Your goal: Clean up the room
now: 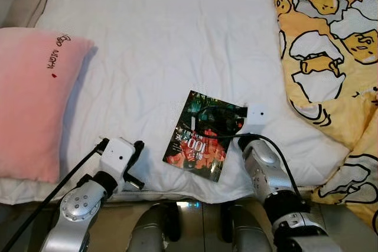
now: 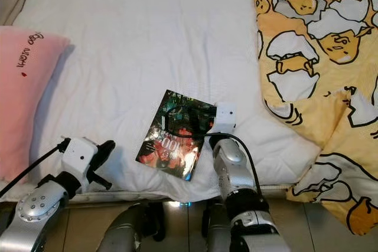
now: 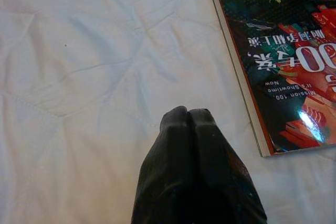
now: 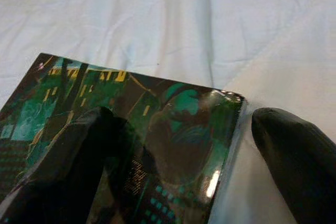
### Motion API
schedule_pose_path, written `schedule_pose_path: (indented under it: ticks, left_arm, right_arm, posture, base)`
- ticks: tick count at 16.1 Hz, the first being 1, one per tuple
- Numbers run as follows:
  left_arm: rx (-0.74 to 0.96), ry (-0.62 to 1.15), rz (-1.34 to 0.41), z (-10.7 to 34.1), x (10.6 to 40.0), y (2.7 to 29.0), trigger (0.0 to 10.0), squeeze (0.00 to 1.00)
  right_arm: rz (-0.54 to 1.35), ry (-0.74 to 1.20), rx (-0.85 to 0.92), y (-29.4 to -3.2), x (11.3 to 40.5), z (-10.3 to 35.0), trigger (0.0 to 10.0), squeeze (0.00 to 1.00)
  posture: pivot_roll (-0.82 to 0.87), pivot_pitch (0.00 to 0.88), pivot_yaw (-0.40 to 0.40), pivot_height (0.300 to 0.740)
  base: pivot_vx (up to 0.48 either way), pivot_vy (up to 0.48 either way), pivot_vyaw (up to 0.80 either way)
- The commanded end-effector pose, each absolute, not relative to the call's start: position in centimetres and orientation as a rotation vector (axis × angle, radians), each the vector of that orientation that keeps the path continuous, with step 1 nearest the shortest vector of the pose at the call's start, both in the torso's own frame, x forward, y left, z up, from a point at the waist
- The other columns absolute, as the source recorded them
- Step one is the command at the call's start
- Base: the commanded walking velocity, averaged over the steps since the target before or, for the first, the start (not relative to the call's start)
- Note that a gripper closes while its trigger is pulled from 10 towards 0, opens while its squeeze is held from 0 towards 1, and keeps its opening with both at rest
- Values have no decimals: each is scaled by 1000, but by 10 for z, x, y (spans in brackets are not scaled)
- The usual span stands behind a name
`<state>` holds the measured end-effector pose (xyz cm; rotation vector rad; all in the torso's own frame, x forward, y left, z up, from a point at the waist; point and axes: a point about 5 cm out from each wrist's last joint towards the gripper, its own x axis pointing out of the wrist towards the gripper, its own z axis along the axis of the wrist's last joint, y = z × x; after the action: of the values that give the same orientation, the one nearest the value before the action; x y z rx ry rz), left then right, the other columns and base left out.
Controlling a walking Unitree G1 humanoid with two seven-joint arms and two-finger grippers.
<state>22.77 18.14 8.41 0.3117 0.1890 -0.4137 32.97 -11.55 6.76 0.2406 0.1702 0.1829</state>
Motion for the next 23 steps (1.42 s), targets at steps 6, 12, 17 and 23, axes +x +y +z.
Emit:
schedule_pose_path:
  ticks: [6,12,17,23]
  left_arm:
    - [311,237,-397,80,221,185,10000,0]
    - [304,255,-389,75,221,184,10000,0]
    - [288,253,-425,76,220,177,10000,0]
    - [283,252,-489,73,215,162,10000,0]
  right_arm:
    - [178,199,313,-106,328,59,10000,0]
    - [281,199,303,-73,331,63,0,0]
    - [311,199,297,-65,332,65,0,0]
    - [320,124,283,-64,332,74,0,0]
  posture:
    - [41,351,52,740]
    - [42,346,46,740]
    - [43,345,46,740]
    - [26,343,41,740]
  base:
    - [0,0,0]
    - [0,0,0]
    - [0,0,0]
    - [0,0,0]
